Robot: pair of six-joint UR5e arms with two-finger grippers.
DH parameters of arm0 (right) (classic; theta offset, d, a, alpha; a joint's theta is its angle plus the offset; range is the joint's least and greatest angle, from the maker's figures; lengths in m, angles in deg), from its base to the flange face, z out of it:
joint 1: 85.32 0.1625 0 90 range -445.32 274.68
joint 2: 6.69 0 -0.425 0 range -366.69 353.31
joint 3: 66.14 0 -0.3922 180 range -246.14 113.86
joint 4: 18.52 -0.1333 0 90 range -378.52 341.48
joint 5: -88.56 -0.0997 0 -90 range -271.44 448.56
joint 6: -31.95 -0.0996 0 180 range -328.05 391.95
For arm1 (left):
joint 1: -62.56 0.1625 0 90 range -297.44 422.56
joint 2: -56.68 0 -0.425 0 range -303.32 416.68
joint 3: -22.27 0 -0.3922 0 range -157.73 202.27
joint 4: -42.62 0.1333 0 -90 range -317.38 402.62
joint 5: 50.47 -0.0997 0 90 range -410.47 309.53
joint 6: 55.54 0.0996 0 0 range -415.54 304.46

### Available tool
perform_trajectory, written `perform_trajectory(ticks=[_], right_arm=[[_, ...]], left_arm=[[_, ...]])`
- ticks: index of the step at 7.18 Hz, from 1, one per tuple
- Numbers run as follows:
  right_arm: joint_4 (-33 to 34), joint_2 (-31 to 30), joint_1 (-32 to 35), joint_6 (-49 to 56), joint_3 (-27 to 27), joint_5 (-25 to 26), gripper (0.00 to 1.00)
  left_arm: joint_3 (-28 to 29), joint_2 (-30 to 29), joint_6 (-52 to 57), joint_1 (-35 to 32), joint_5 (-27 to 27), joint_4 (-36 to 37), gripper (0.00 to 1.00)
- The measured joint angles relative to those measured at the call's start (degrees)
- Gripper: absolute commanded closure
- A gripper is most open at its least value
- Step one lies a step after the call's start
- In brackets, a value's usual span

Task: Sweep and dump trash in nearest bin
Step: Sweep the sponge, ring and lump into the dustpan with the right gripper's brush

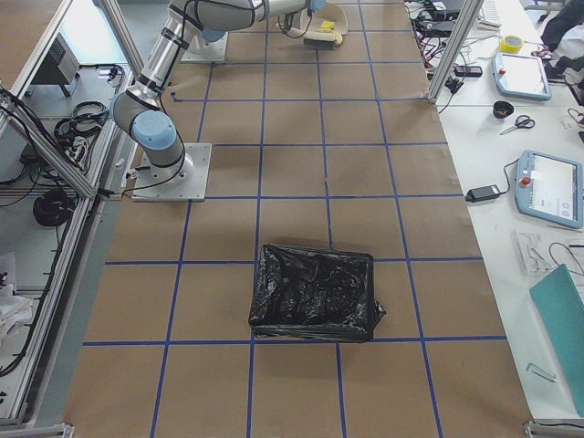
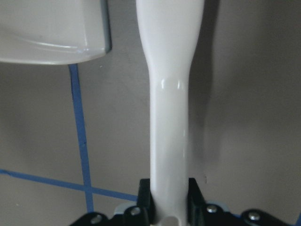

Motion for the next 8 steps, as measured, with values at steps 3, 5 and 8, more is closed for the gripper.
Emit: perform_trajectory(ticks=[3, 5, 8], right_arm=[[-2.0, -0.1, -0.3, 30.6, -0.1, 1.2, 1.00], [-4.1, -1.5, -0.5, 33.7, 0.3, 3.4, 1.00], [-6.2, -4.7, -1.0, 16.4, 1.1, 1.9, 1.00]], left_arm=[[0.0, -0.1, 0.0, 0.0, 0.0, 0.3, 1.00], [0.0, -0.1, 0.0, 0.0, 0.0, 0.4, 1.00], [-0.1, -0.2, 0.0, 0.0, 0.0, 0.4, 1.00]])
